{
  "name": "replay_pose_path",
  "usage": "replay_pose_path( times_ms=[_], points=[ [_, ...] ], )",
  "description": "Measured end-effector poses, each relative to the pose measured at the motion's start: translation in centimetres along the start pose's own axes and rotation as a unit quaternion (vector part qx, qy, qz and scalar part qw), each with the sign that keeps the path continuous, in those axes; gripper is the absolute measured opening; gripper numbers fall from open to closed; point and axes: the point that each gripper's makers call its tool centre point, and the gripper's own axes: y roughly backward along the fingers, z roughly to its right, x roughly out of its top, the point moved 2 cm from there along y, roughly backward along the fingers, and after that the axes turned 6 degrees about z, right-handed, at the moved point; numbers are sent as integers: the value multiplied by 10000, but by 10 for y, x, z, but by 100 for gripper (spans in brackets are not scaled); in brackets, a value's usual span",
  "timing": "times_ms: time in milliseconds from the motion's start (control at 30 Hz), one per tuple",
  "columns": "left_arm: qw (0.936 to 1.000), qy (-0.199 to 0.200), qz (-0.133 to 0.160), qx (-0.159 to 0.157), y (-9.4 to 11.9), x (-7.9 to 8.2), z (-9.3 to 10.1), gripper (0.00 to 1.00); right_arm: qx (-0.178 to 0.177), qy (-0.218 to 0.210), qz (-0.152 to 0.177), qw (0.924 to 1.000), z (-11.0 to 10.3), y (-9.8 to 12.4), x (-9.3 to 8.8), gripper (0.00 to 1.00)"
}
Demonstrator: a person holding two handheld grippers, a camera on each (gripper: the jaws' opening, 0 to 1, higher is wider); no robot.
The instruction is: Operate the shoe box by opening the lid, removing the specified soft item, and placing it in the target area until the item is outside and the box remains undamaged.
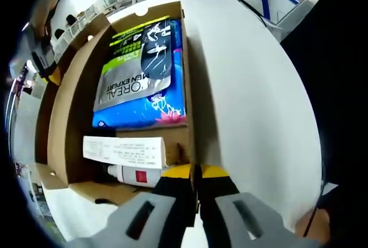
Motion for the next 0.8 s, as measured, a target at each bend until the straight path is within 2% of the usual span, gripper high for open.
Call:
replay_pose_path(
  times_ms=[800],
  points=[
    [10000, 5, 1, 10, -1, 2, -2, 2, -201, -17, -131, 9997, 0, 7, -3, 17]
  ],
)
